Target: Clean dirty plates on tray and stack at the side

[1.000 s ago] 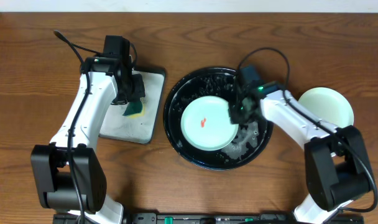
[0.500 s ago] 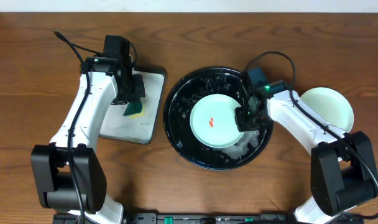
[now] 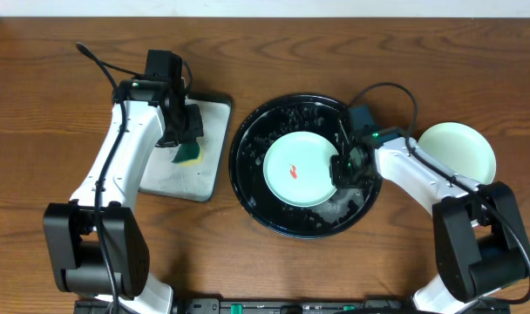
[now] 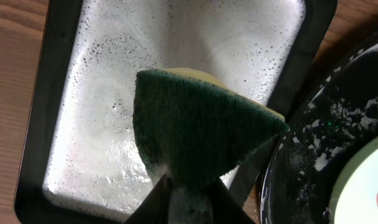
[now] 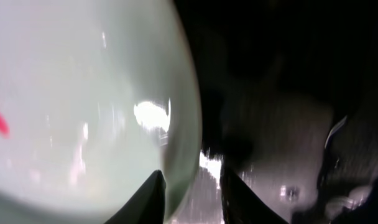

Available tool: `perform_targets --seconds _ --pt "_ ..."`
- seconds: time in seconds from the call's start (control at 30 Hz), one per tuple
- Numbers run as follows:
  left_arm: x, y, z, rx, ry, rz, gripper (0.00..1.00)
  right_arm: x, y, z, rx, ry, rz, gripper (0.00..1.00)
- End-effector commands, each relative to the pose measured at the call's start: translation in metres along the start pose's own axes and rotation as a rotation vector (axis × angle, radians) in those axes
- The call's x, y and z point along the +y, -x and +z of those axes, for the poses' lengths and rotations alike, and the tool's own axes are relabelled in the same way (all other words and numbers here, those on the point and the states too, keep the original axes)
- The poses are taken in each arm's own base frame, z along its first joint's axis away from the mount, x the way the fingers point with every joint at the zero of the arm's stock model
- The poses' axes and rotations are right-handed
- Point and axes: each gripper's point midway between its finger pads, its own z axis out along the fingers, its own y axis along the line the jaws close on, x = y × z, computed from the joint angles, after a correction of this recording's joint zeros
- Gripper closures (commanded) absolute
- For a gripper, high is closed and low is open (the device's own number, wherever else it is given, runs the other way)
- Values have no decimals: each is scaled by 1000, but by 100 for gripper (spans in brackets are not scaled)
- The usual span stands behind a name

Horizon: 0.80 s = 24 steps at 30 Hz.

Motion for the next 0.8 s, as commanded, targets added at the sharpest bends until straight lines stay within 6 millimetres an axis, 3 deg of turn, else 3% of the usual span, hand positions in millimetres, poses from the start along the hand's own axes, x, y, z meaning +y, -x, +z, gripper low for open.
perform_targets --seconds 0.0,0.2,0.47,0.57,0.7,0.77 --pt "1 -1 -1 3 -1 -9 83 5 21 -19 -49 59 -16 72" --pt "1 -1 -1 3 -1 -9 83 5 56 -28 -180 88 -200 67" --pt "1 -1 -1 2 -2 -9 83 4 57 -12 -161 83 -218 69" --pt "1 0 -1 -1 -2 -9 83 5 52 0 -121 98 -214 76" --pt "0 3 -1 -14 -5 -9 83 0 46 16 -73 87 -179 99" --pt "0 5 -1 -24 -6 -8 83 -1 44 18 -61 86 -143 99"
